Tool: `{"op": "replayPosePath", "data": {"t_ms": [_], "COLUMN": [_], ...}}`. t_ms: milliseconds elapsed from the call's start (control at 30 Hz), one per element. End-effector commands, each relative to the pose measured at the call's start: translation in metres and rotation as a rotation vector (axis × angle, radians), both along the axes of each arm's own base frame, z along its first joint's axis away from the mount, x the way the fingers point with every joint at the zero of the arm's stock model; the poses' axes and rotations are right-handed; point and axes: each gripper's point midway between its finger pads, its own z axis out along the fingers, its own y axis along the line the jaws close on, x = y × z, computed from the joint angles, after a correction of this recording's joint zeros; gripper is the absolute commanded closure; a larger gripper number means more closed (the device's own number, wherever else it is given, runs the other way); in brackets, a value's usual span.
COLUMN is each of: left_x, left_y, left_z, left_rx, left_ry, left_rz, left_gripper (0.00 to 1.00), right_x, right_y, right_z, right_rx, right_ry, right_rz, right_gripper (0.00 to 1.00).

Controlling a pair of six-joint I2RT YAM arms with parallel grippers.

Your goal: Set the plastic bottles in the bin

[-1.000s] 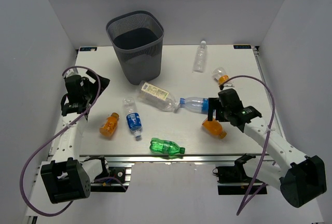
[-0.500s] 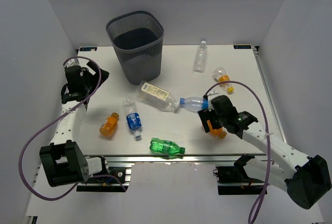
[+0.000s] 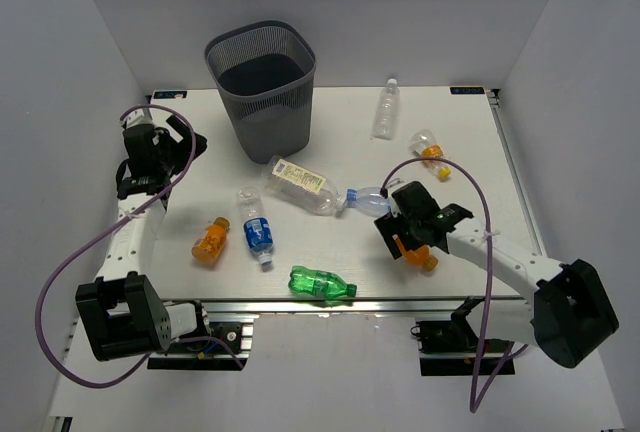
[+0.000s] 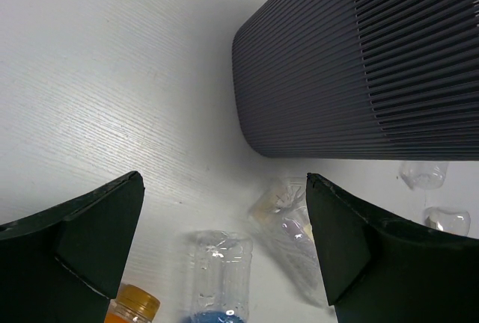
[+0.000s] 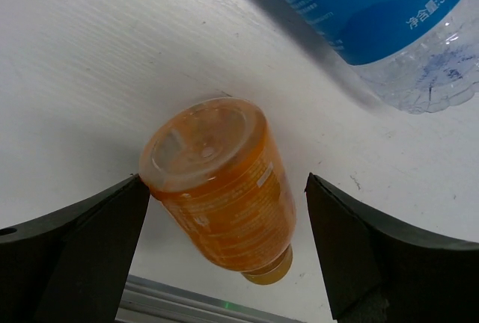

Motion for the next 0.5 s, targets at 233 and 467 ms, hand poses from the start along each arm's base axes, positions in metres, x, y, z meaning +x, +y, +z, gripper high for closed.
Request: {"op": "replayPosePath", "data": {"t_ms": [233, 467], "left_x": [-0.002, -0.008], "left_y": [0.008, 0.005], "left_z": [0.007, 0.008], "left_rx": [0.031, 0.011], "left_ry": [-0.008, -0.012], "left_rz": [0.032, 0.031], "left_gripper": [0.02, 0.02], "right_x": [0.024, 0.023], "right_y": [0.005, 0.071], "right_z": [0.009, 0.089], "right_rx": [-0.024, 0.339], "right_ry": [-0.050, -0.173], "right_rz": [-0.006, 0.228], "right_gripper": [0.55, 0.71]}}
